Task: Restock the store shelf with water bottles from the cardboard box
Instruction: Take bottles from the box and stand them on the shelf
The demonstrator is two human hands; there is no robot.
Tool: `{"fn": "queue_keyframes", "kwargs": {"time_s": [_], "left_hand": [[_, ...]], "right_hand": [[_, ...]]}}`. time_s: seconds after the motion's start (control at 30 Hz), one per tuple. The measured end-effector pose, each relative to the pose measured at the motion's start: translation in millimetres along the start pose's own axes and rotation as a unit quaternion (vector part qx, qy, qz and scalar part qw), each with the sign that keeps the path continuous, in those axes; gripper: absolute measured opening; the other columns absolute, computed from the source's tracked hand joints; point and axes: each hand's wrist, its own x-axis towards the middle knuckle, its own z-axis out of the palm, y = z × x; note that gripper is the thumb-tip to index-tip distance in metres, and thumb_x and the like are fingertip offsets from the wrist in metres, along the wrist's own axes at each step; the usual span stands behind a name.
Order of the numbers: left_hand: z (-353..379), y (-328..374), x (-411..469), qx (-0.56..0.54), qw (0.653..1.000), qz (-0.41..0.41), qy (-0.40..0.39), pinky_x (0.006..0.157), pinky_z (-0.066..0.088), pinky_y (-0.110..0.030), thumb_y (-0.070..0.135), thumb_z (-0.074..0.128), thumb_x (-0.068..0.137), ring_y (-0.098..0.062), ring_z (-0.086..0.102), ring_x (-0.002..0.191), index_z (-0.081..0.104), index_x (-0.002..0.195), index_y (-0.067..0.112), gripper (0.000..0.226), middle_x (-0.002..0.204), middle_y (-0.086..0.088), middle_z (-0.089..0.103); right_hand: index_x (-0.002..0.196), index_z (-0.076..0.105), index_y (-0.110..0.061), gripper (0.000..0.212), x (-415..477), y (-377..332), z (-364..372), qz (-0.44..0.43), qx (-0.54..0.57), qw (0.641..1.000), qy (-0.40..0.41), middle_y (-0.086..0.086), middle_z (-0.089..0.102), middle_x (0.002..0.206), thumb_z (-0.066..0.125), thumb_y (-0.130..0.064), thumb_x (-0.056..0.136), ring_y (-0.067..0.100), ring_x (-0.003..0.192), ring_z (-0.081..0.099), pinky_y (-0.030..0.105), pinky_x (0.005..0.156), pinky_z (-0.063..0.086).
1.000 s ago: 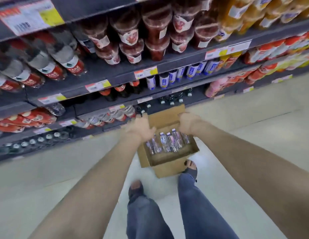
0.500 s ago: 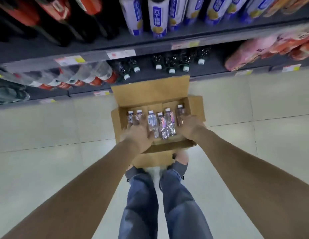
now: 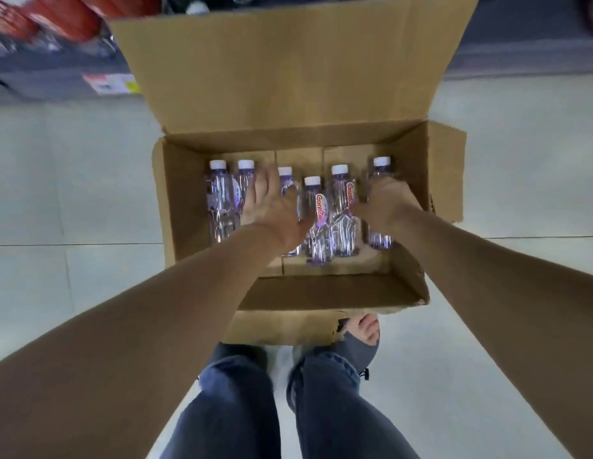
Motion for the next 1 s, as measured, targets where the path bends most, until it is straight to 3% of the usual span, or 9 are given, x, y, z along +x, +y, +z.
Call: {"fn": "queue_keyframes", "kwargs": {"time_s": [0.07, 0.13, 0.2, 0.37, 0.53, 0.63, 0.73, 0.87, 1.0], "left_hand": [[11, 4, 17, -0.015, 1.000, 0.004, 0.018, 0.128, -0.007, -0.052, 0.068, 0.033, 0.100, -0.037, -0.018, 0.157, 0.017, 0.165, 0.021, 0.081, 0.170, -0.020, -0.020], [19, 7, 29, -0.029, 0.999, 0.002, 0.030, 0.128, -0.009, -0.051, 0.069, 0.036, 0.098, -0.038, -0.019, 0.157, 0.014, 0.166, 0.022, 0.085, 0.169, -0.020, -0.021], [26, 9, 36, -0.025, 0.999, 0.001, 0.035, 0.127, -0.011, -0.051, 0.072, 0.038, 0.096, -0.037, -0.020, 0.157, 0.021, 0.164, 0.022, 0.086, 0.168, -0.021, -0.023], [34, 13, 52, -0.008, 1.000, -0.010, 0.015, 0.125, -0.014, -0.053, 0.081, 0.034, 0.091, -0.039, -0.027, 0.154, 0.032, 0.160, 0.024, 0.090, 0.166, -0.023, -0.028], [39, 24, 66, -0.024, 0.999, -0.031, 0.008, 0.125, -0.013, -0.053, 0.094, 0.037, 0.077, -0.039, -0.030, 0.153, 0.042, 0.155, 0.025, 0.104, 0.163, -0.023, -0.036], [40, 23, 68, -0.060, 0.997, -0.043, 0.021, 0.125, -0.010, -0.054, 0.094, 0.051, 0.071, -0.038, -0.027, 0.154, 0.054, 0.145, 0.027, 0.100, 0.165, -0.018, -0.034], [41, 21, 59, -0.119, 0.990, -0.057, 0.046, 0.126, -0.007, -0.054, 0.086, 0.065, 0.069, -0.034, -0.022, 0.156, 0.057, 0.138, 0.027, 0.091, 0.168, -0.014, -0.027], [46, 21, 30, -0.178, 0.979, -0.045, 0.092, 0.125, 0.005, -0.050, 0.077, 0.072, 0.070, -0.034, -0.001, 0.155, 0.060, 0.127, 0.032, 0.073, 0.170, -0.007, -0.016], [55, 28, 6, -0.222, 0.964, -0.042, 0.139, 0.119, 0.016, -0.045, 0.067, 0.079, 0.070, -0.029, 0.022, 0.143, 0.059, 0.131, 0.033, 0.072, 0.157, -0.005, 0.024]], "right_hand": [[0.114, 0.063, -0.009, 0.028, 16, -6, 9, -0.007, 0.013, 1.000, 0.026, 0.013, 0.067, 0.109, 0.068, -0.029, 0.095, 0.024, 0.089, 0.065, 0.029, 0.070, 0.052], [0.121, 0.060, -0.008, 0.040, 27, -12, 15, -0.012, 0.025, 0.999, 0.034, 0.013, 0.064, 0.116, 0.071, -0.035, 0.093, 0.027, 0.099, 0.063, 0.033, 0.081, 0.052], [0.127, 0.057, -0.005, 0.053, 34, -17, 18, -0.021, 0.023, 0.999, 0.030, 0.016, 0.062, 0.122, 0.074, -0.039, 0.091, 0.031, 0.109, 0.062, 0.032, 0.081, 0.046], [0.130, 0.052, 0.002, 0.064, 43, -25, 27, -0.013, -0.001, 1.000, -0.009, 0.015, 0.063, 0.119, 0.079, -0.037, 0.087, 0.027, 0.100, 0.061, 0.029, 0.076, 0.047], [0.139, 0.043, 0.007, 0.068, 51, -22, 34, 0.004, -0.002, 1.000, -0.007, 0.020, 0.056, 0.135, 0.076, -0.027, 0.090, 0.030, 0.124, 0.059, 0.038, 0.099, 0.054], [0.129, 0.050, 0.003, 0.058, 53, -18, 38, 0.013, 0.032, 0.999, 0.010, 0.016, 0.061, 0.126, 0.077, -0.029, 0.089, 0.027, 0.113, 0.063, 0.032, 0.085, 0.054], [0.109, 0.060, -0.006, 0.052, 48, -13, 43, 0.013, 0.088, 0.996, 0.000, 0.006, 0.066, 0.107, 0.088, -0.033, 0.075, 0.019, 0.090, 0.065, 0.026, 0.070, 0.052], [0.116, 0.061, -0.013, 0.084, 32, 2, 50, 0.004, 0.127, 0.992, -0.018, 0.004, 0.066, 0.109, 0.093, -0.054, 0.051, 0.020, 0.096, 0.067, 0.035, 0.084, 0.060], [0.120, 0.062, -0.015, 0.109, 37, 38, 69, -0.030, 0.210, 0.976, -0.048, 0.000, 0.074, 0.105, 0.091, -0.072, 0.032, 0.016, 0.097, 0.073, 0.044, 0.085, 0.062]]}}
